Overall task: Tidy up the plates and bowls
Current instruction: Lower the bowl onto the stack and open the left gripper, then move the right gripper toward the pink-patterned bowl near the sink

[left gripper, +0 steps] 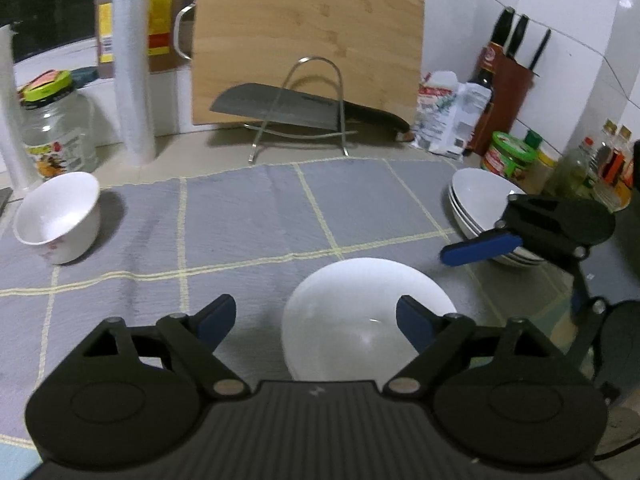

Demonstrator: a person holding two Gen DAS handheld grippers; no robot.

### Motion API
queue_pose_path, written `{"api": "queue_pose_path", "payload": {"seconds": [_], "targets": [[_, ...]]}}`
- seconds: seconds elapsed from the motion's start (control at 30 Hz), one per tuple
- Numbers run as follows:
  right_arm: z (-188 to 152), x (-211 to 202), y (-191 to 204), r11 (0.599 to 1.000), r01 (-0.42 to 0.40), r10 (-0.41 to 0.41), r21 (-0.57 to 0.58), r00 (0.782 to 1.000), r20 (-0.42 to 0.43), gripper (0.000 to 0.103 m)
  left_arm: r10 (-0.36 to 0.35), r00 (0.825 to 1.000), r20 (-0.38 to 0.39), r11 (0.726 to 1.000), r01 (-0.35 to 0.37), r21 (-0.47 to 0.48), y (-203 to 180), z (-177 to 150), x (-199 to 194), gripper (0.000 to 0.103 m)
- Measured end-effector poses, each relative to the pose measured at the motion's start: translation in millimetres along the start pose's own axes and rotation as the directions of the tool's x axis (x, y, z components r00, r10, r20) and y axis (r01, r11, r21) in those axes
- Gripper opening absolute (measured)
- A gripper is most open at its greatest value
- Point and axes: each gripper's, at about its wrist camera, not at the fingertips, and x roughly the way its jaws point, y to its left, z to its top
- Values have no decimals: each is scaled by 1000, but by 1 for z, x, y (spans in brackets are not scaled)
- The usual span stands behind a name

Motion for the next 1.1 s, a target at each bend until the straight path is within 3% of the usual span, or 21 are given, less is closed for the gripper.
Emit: {"api": "queue_pose_path", "payload": {"seconds": [0.13, 0.3, 0.67, 1.1], "targets": [[3, -5, -8, 999, 43, -44, 17, 999, 24, 101, 32, 999, 27, 999, -31, -28, 3, -5, -7, 87], [-5, 0, -21, 996, 74, -74, 54, 997, -8, 101, 48, 998, 41, 997, -45, -67, 3, -11, -10, 87], [-13, -1, -23, 995, 73, -73, 74, 997, -14, 101, 74, 995, 67, 995, -69, -77, 3, -12, -16, 88], [18, 7, -34, 988, 62, -63, 140, 998, 2, 103, 199, 975, 99, 978, -191, -90, 34, -20, -34, 97]]}}
